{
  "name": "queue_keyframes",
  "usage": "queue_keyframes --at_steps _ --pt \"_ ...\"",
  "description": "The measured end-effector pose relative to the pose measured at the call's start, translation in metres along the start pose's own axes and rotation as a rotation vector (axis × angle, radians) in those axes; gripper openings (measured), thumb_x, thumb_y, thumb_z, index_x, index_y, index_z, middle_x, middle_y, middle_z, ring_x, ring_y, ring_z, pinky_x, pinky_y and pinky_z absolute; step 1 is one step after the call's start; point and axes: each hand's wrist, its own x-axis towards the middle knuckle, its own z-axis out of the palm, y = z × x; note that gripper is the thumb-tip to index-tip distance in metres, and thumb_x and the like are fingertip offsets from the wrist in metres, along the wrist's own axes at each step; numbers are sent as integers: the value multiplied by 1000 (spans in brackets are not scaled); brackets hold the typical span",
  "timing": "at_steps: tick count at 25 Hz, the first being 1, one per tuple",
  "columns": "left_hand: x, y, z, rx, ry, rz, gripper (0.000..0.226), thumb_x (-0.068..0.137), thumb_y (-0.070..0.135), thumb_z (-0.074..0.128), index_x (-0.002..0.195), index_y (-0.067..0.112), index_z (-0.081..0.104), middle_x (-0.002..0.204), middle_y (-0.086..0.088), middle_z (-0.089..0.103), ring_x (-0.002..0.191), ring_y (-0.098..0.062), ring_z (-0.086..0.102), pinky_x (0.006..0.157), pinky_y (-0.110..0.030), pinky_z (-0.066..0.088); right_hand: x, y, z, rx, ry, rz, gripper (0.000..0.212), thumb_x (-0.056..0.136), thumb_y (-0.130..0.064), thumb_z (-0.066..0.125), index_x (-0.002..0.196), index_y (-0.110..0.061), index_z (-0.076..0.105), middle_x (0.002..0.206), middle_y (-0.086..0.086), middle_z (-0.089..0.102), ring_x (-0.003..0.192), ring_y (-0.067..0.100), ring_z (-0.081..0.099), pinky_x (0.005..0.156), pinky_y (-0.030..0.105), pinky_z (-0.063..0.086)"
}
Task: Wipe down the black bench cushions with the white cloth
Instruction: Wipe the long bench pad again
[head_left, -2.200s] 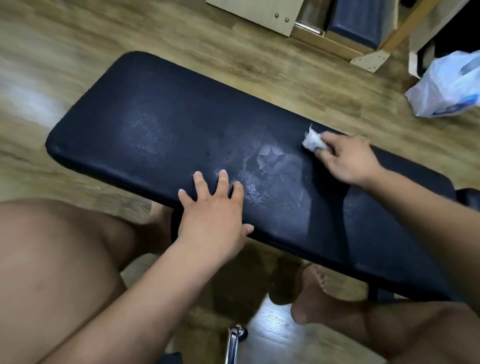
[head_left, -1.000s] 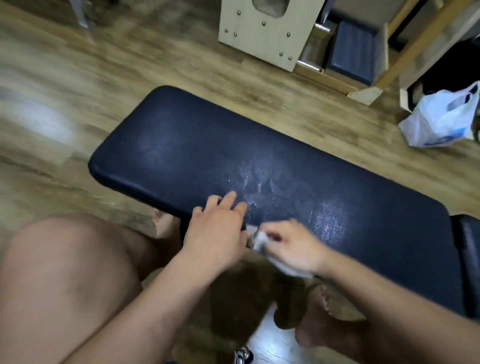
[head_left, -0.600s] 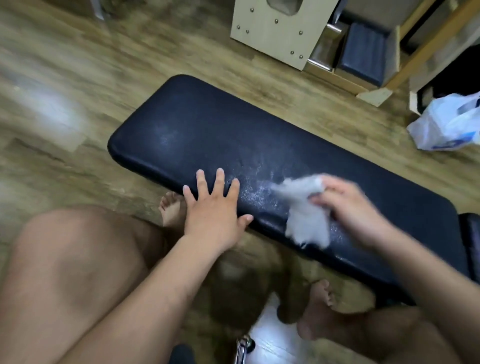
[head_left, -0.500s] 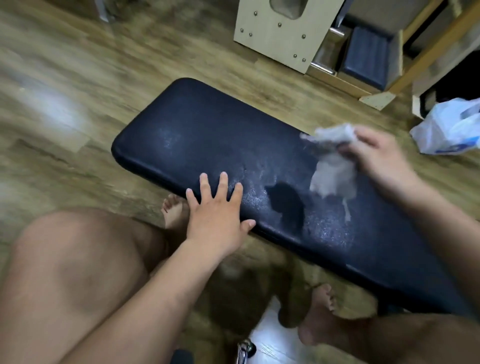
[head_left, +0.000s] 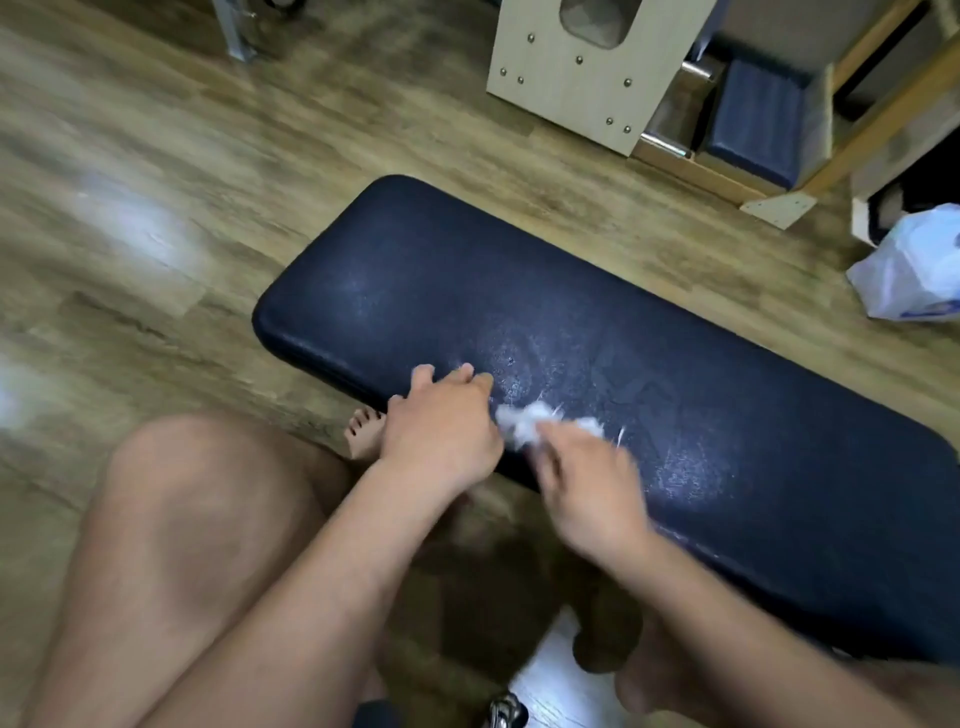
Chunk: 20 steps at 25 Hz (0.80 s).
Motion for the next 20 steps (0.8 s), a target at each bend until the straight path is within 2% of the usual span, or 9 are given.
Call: queue_keyframes --at_steps 3,4,6,8,9,11,13,16,20 --pt "-11 -12 3 -9 7 -7 60 93 16 42 151 26 29 165 6 12 151 -25 4 118 -51 22 -91 -54 31 194 -418 -149 43 91 -38 32 130 -31 50 129 0 56 117 23 55 96 34 44" --pt "-17 -13 8 22 1 -1 63 93 16 43 152 28 26 166 6 6 152 -25 -1 119 -51 19 -101 -57 31 299 -393 -99 43 93 -41 33 131 -32 51 132 -4 55 120 12 53 100 26 40" --pt "-27 -21 16 30 -3 -23 68 92 16 45 153 32 20 166 8 -5 151 -25 -9 120 -53 14 -88 -40 13 483 -138 14 26 97 -35 41 113 -32 62 110 -12 67 98 -13 57 86 11 42" --pt "-34 -29 20 -20 -4 -52 71 92 17 45 154 35 17 165 7 -11 151 -28 -14 121 -54 8 -57 -7 -20 462 72 156 17 98 -25 48 88 -29 62 77 -9 67 71 3 61 65 25 46" --pt "-35 -32 20 -48 2 -64 71 92 17 45 154 37 16 165 7 -13 150 -30 -16 121 -55 5 -34 15 -44 419 140 226 20 97 -25 49 80 -23 59 68 -4 62 65 15 58 58 33 41" --pt "-37 -36 20 -60 16 -74 71 93 18 46 153 39 15 164 5 -17 149 -32 -19 121 -56 2 16 62 -87 291 289 284 25 96 -28 49 75 -16 56 61 0 54 62 25 51 52 33 32" --pt "-35 -40 17 -54 29 -83 71 93 19 47 153 39 15 163 4 -20 148 -34 -22 120 -57 2 67 104 -106 207 347 300 24 95 -29 48 77 -15 54 66 7 56 67 32 53 55 33 30" --pt "-23 -42 9 -32 48 -91 70 95 22 46 154 34 11 163 1 -22 147 -36 -24 120 -58 0 125 130 -73 -6 192 371 26 97 -28 45 89 -8 60 88 24 64 86 44 59 68 39 40" --pt "-11 -51 -8 9 56 -126 68 96 24 43 155 32 10 165 2 -11 150 -34 -15 121 -56 2 145 55 -25 -195 138 349 29 95 -23 42 108 -2 57 103 33 63 94 49 58 79 44 45"
